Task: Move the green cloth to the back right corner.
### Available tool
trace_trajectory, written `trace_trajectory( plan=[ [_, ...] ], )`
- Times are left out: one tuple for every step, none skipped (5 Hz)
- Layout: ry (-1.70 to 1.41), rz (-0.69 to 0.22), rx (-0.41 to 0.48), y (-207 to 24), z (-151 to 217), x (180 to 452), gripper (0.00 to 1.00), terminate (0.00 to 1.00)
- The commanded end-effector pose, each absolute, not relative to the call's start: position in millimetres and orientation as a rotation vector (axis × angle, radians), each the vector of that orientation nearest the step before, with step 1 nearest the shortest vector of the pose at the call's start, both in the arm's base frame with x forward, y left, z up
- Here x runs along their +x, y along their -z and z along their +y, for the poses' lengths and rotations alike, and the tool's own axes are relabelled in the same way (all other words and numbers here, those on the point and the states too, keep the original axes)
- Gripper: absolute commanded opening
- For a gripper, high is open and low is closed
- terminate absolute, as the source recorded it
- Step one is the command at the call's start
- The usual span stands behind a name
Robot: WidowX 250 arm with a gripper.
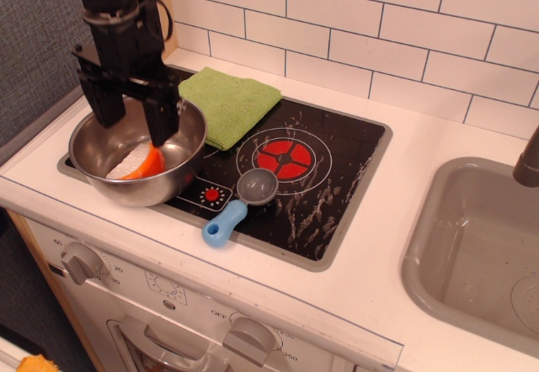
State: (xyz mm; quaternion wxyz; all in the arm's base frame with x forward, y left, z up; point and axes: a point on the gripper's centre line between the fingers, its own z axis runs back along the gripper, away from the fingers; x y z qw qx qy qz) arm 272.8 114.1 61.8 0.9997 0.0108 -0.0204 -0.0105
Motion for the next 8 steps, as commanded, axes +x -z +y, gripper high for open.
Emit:
trace_trajectory(
  plan=[
    [0.011,-0.122,0.027,-105.7,123.9,324.3,1.0,0.0],
    [-0.022,-0.165,0.015,-111.1,131.5,349.4,1.0,0.0],
    [-0.032,-0.13,0.027,-90.7,137.5,371.0,1.0,0.0],
    [-0.03,-0.122,0.033,-74.2,135.0,384.0,1.0,0.0],
    [-0.019,-0.12,0.037,-63.9,127.5,391.2,1.0,0.0],
    [-0.012,-0.127,0.042,-53.8,117.9,392.9,1.0,0.0],
    [-0.008,-0.133,0.069,-37.2,111.3,394.3,1.0,0.0],
    [-0.03,-0.083,0.102,-12.7,115.7,392.6,1.0,0.0]
  ],
)
